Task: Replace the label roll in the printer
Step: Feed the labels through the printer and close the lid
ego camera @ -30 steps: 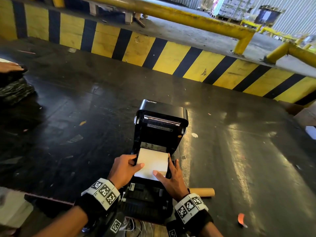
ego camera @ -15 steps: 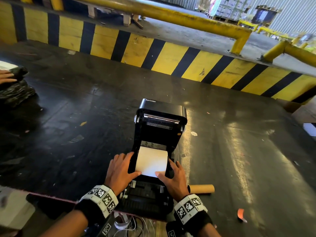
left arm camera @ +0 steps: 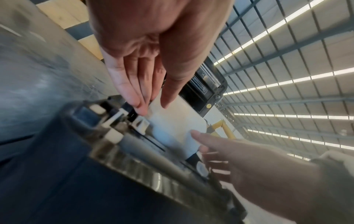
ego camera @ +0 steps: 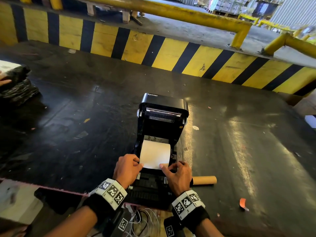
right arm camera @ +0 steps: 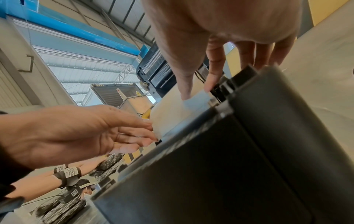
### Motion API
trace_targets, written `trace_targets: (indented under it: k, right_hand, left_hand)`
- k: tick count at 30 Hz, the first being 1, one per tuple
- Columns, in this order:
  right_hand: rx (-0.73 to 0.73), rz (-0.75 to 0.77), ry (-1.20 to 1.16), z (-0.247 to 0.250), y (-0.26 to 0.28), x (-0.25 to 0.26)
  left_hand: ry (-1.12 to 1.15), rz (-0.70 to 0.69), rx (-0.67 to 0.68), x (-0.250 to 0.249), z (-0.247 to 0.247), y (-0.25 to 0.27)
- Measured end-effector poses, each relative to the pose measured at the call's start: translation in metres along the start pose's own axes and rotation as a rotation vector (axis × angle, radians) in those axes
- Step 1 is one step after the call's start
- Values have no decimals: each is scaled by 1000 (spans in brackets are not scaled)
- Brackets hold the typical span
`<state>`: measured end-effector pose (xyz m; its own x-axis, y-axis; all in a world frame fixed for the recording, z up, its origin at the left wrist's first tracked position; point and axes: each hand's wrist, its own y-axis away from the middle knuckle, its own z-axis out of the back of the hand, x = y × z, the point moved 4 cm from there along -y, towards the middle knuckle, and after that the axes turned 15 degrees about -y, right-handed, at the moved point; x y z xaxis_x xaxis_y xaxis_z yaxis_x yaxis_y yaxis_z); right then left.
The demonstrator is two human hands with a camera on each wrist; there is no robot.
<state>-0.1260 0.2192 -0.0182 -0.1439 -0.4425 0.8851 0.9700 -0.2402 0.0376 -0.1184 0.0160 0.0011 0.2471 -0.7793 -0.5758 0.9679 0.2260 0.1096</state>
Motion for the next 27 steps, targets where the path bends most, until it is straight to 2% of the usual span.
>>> trace_targets:
  k: [9,16,21,24,27]
  right_hand:
    - [2,19,-17,5,5,-4]
    - [180,-88,-81,8,10,-12]
    - [227,-108,-14,1,7,-17]
    - [204,-132,-111,-7,3,-31]
    - [206,-129,-122,-10,-3,-41]
  left_hand:
    - [96,33,4,1,-3,4]
    - [200,-16,9,5,-6,4]
    - [101,-96,38,9,-6,4]
    - [17,-132,114,8,-5,0]
    - [33,-132,158,8,-1,-4]
